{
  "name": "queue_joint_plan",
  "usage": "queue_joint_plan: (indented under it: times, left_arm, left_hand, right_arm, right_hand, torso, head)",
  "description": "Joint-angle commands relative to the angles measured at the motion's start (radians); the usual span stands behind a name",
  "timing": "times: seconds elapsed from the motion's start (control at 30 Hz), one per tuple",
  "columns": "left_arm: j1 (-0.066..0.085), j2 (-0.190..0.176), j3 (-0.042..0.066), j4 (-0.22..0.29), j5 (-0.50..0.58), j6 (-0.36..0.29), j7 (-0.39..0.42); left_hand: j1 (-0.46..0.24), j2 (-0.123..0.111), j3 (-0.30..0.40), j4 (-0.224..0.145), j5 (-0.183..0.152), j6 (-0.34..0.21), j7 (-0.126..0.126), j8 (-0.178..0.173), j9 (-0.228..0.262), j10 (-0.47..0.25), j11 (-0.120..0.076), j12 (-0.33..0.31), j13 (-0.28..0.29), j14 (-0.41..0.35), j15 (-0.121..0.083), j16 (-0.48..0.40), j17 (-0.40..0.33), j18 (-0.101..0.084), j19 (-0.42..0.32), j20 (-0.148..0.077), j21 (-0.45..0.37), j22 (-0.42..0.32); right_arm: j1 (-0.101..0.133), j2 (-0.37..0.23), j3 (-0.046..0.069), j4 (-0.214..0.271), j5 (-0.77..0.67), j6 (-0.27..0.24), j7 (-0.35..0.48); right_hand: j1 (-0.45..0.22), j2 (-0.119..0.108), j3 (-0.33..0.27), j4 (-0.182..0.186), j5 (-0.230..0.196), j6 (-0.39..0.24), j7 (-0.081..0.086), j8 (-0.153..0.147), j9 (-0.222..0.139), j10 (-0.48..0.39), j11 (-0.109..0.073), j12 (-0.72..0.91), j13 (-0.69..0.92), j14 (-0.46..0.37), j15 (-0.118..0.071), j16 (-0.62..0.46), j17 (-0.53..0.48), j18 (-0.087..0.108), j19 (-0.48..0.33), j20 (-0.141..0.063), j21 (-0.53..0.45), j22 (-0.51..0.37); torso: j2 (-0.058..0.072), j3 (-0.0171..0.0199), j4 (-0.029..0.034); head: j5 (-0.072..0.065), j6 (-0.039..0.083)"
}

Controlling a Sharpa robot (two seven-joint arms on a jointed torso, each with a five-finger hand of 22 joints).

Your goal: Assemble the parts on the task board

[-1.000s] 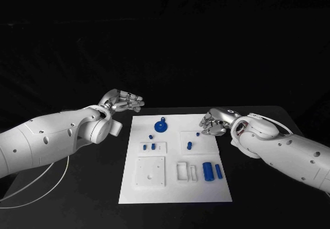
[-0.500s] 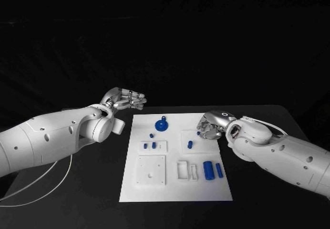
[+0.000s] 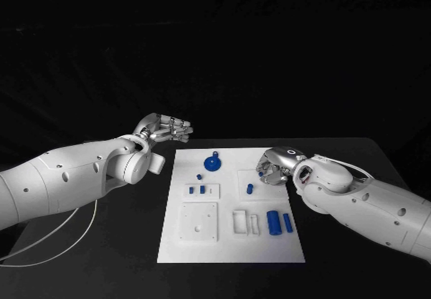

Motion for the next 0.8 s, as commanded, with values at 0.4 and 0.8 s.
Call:
queue_joint_plan:
  times: [0.4,0.8]
  left_arm:
    - [0.002,0.003,0.001,-0.003,0.015,0.021,0.011]
    - [0.003,0.002,0.001,-0.009,0.007,0.059,0.024]
  left_hand:
    - [0.005,0.011,-0.004,0.002,-0.002,-0.003,0.000,-0.003,-0.001,-0.008,0.001,0.002,-0.001,-0.002,0.000,-0.004,-0.001,0.004,0.013,-0.002,0.008,-0.028]
    - [0.018,0.009,-0.004,-0.010,-0.020,-0.002,0.000,-0.003,-0.001,-0.010,0.002,0.002,-0.001,-0.005,0.001,-0.004,-0.001,0.003,0.009,-0.002,0.008,-0.037]
  right_arm:
    - [-0.001,0.015,-0.014,-0.004,-0.037,0.005,-0.020]
    - [-0.001,0.026,-0.022,-0.010,-0.058,0.007,-0.046]
  right_hand:
    - [0.009,0.021,0.059,0.011,-0.055,0.042,-0.007,-0.004,0.002,0.038,-0.009,-0.006,0.002,0.006,-0.008,0.007,0.006,0.008,0.011,-0.009,-0.017,0.036]
    - [0.008,0.032,0.085,0.022,-0.040,0.092,-0.021,-0.002,0.006,0.085,-0.027,-0.002,0.007,0.011,-0.024,0.005,0.013,-0.004,0.016,-0.024,-0.003,0.083]
  torso:
    - [0.001,-0.0004,0.0006]
    - [0.000,0.0000,0.0006]
  head:
    - [-0.004,-0.008]
    - [0.000,-0.011]
